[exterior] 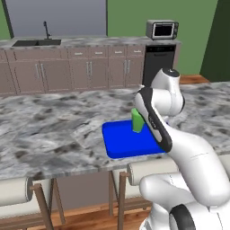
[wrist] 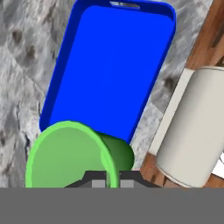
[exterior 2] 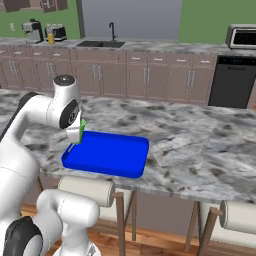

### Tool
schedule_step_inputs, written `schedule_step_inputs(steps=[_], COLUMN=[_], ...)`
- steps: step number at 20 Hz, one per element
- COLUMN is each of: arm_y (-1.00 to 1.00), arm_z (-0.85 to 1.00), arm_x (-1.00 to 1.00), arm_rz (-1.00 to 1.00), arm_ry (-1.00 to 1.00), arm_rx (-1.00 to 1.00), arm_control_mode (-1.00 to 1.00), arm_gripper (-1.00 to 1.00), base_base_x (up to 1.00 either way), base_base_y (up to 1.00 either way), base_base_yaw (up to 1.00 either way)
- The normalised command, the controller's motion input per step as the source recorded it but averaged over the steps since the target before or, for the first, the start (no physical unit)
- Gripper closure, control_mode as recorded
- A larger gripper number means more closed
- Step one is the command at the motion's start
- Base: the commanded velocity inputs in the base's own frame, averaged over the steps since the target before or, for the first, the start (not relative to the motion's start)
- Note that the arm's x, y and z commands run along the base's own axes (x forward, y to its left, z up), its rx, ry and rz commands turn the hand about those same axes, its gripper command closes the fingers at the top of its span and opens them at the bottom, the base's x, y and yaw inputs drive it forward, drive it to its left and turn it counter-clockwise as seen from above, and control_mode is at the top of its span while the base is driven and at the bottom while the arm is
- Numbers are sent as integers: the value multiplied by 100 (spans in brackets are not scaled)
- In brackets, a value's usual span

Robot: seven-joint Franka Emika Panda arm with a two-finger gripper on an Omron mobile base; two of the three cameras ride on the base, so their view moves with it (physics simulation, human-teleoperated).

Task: There is a tray on the dining counter. Grab the cup, mug, and pitcher and place them on the tray. The pitcher may be placed next to the tray if it cannot fit the tray.

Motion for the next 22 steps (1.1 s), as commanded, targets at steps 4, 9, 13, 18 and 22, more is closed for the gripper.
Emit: schedule_step_inputs(steps=[4,9,13,18,22], arm_y=[0,1,4,12,19], arm_z=[-16,-24,-30,-30,-28], arm_x=[53,51,50,39,34], arm_rz=[0,0,0,0,0], arm_ry=[0,0,1,7,8], arm_rx=[0,0,0,0,0], arm_control_mode=[-100,-100,-100,-100,-100], arm_gripper=[100,100,100,100,100], base_base_x=[0,0,0,0,0], base_base_y=[0,0,0,0,0], base_base_yaw=[0,0,0,0,0])
